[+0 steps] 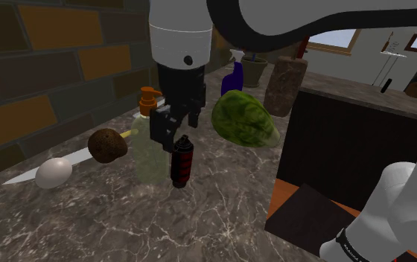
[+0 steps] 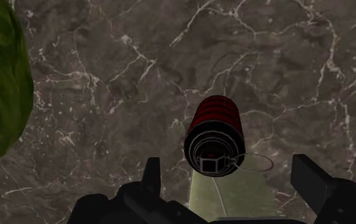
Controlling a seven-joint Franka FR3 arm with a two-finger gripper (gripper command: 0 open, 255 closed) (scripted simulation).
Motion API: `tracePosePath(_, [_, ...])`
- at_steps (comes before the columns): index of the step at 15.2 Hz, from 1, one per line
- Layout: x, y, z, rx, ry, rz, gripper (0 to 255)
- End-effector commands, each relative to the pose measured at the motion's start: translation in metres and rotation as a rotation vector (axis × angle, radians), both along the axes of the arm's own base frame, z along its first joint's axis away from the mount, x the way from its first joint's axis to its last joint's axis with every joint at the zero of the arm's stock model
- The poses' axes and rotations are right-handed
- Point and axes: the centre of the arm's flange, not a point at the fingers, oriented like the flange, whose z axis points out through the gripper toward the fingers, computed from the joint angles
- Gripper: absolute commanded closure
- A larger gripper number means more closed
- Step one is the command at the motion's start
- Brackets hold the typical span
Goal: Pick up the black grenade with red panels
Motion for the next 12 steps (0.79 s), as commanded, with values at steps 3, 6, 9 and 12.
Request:
tracePosePath(3, [0.000,0.001,-0.022,0.000,0.000,0.001,0])
tracePosePath(6, [0.000,0.001,-0.030,0.000,0.000,0.001,0])
tracePosePath(9, [-0.001,0.000,-0.030,0.000,0.000,0.001,255])
tracePosePath(12, [-0.001,0.000,-0.030,0.000,0.000,0.001,255])
